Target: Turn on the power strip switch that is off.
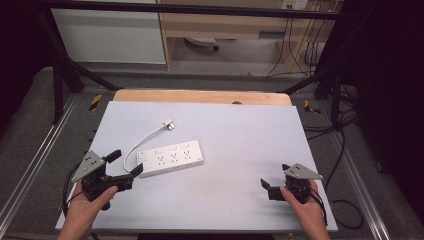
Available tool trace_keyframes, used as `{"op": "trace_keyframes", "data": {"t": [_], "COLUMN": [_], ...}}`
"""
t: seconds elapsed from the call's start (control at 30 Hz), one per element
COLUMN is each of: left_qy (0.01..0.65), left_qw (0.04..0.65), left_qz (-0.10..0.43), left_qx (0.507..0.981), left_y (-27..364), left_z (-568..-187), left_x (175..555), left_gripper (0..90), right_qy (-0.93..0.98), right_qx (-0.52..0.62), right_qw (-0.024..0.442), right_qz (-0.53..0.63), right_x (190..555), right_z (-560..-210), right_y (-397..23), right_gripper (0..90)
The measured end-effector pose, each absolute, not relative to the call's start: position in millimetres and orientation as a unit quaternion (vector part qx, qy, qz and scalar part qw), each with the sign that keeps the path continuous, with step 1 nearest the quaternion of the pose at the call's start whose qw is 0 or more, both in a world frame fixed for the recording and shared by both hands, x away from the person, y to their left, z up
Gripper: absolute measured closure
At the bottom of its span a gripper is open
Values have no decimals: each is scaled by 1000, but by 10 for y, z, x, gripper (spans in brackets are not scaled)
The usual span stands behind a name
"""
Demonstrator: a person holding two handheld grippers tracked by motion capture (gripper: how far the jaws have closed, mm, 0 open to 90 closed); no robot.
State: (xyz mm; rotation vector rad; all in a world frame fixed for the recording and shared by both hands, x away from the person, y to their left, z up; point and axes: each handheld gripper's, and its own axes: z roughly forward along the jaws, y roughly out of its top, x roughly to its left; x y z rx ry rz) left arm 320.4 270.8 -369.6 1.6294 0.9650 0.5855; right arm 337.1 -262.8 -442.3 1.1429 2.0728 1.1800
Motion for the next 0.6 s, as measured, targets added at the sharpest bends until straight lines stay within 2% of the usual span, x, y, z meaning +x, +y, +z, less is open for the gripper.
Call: {"op": "trace_keyframes", "data": {"t": [0.6], "left_qy": [419], "left_qw": [532], "left_qz": [255], "left_qx": [690], "left_y": [2565], "left_z": [-3557], "left_x": [3411], "left_gripper": [129], "right_qy": [763], "right_qx": [416], "right_qw": [246], "right_qz": [429], "right_x": [3365], "right_z": [-4418], "right_y": [-2608], "right_gripper": [42]}}
